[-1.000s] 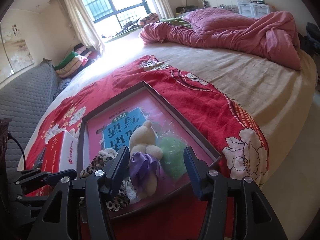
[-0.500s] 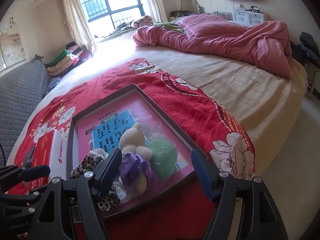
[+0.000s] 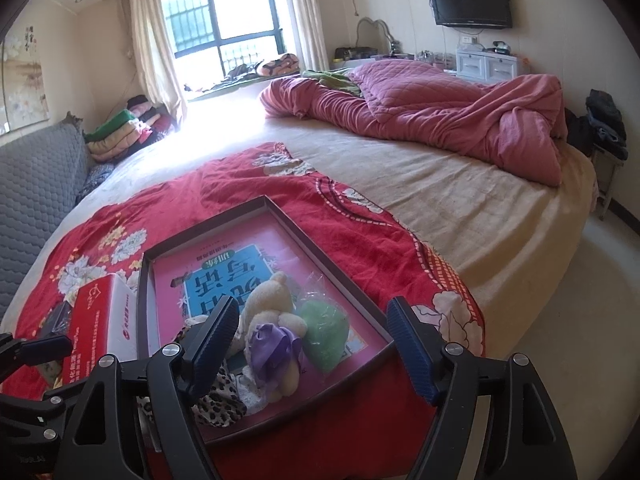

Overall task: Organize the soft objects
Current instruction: 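Move both open tools back from the tray toward the remaining items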

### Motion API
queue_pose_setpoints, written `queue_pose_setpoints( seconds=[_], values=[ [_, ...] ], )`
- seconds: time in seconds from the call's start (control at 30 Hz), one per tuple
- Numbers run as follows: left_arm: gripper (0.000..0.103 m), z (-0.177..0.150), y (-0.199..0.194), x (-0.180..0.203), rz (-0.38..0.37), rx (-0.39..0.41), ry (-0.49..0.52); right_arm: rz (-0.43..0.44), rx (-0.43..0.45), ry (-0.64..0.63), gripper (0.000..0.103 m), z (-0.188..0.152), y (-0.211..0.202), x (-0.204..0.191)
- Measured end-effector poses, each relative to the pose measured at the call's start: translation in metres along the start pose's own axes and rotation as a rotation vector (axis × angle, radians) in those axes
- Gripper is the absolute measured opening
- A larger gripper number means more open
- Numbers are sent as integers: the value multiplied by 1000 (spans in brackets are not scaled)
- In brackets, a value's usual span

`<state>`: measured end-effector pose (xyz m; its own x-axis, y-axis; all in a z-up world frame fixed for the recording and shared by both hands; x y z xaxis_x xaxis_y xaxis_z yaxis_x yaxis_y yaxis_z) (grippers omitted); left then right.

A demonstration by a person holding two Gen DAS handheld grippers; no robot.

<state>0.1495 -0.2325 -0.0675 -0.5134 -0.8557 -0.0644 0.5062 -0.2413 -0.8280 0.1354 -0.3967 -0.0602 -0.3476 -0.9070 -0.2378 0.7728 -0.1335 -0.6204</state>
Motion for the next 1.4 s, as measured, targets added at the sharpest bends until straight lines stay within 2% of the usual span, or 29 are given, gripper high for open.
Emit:
queue_pose_setpoints(
  seconds=[0.2,0.37,0.5,1.4],
  values=[
    [81,-2,-10,-7,4,14,-21,14,12,-34,78,1,-12,-15],
    [81,-6,-17,-13,5,25,-35,25,29,-76,78,4,-27,-31],
    [82,-11,-24,-20,0,35,-54,-8,69,-158,78,8,-43,-46],
    [82,-33,-79,-72,31,114,-142,82,80,-314,78,-7,-92,-117]
  ],
)
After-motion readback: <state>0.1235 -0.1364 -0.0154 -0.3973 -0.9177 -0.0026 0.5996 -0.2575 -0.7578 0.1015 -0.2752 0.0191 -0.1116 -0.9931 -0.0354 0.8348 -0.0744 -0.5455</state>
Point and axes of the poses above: each gripper's, at about its wrist camera, not at the fingertips, and y roughly the way its jaws point, x to its right, z to its top, the point moved 9 cm from there along y, roughly the way its jaws point, and after that the axes turned 8 degrees about y, right-handed, at the moved point
